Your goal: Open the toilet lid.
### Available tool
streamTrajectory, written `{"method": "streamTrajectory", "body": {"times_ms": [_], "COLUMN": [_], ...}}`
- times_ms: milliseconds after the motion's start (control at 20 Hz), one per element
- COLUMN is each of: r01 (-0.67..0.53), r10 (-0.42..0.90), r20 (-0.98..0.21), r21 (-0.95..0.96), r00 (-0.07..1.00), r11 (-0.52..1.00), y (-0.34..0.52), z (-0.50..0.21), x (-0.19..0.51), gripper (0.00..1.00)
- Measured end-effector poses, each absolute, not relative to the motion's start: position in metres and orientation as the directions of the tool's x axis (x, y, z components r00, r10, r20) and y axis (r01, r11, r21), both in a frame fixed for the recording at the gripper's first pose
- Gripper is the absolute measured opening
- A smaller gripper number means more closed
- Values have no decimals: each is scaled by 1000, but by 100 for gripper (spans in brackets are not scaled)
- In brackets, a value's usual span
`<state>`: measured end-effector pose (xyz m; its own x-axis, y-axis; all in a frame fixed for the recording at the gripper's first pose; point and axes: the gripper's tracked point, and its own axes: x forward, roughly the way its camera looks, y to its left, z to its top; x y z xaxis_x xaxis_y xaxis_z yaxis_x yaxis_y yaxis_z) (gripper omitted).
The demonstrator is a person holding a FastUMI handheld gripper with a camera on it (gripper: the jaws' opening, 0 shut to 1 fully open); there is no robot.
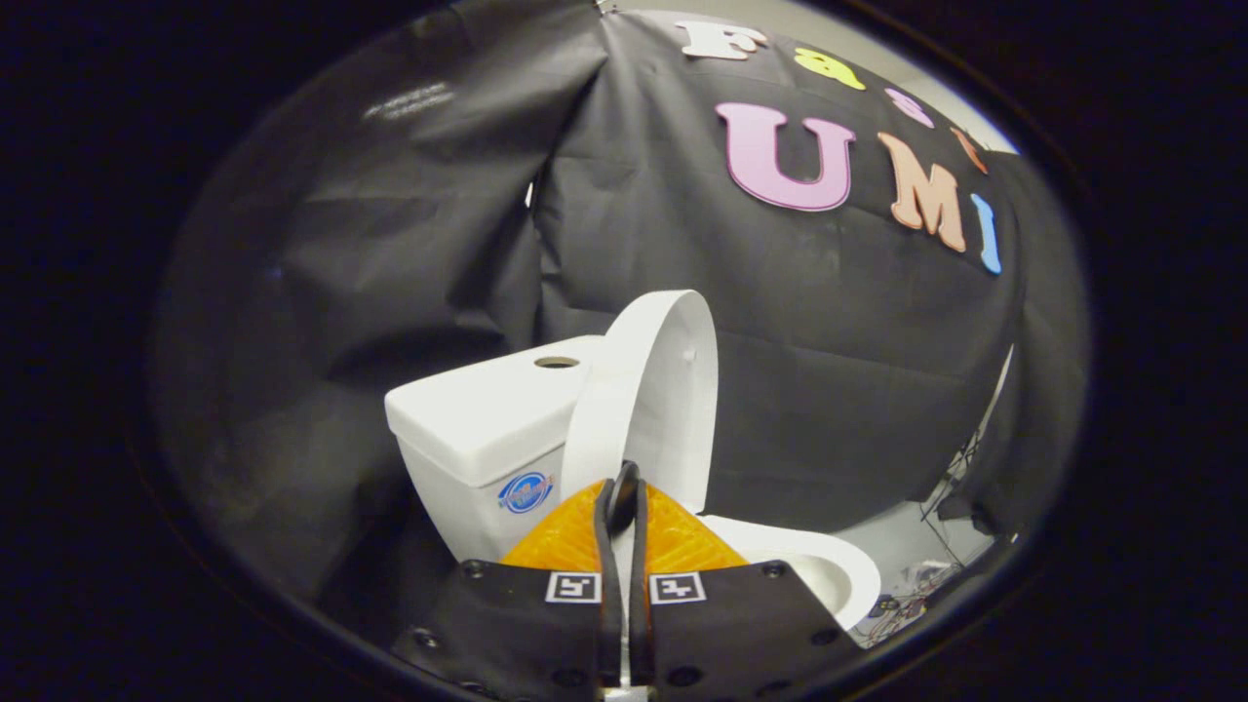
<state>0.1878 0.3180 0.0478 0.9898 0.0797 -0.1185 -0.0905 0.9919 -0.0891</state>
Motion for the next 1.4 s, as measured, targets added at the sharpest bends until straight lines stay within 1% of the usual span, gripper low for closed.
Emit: {"method": "streamTrajectory", "body": {"times_ms": [100, 150, 200, 300, 400, 450, 600, 700, 1050, 1250, 1400], "r01": [-120, -140, -150, -202, -259, -283, -299, -259, -198, -148, -131], "r10": [113, 131, 141, 196, 260, 284, 299, 259, 202, 151, 135], "r20": [-119, -126, -132, -147, -112, -97, -50, -25, -29, -50, -49], "r21": [-58, -61, -65, -28, 24, 28, 8, 0, 92, 57, 70], "r00": [986, 983, 981, 970, 959, 954, 953, 966, 979, 987, 990], "r11": [991, 988, 987, 979, 966, 959, 954, 966, 976, 987, 989], "y": [322, 325, 324, 330, 335, 335, 321, 298, 222, 177, 149], "z": [47, 47, 48, 46, 56, 64, 78, 83, 76, 51, 36], "x": [188, 189, 191, 186, 181, 174, 161, 158, 145, 134, 120], "gripper": [4, 7, 7, 15, 26, 26, 70, 100, 100, 99, 98]}}
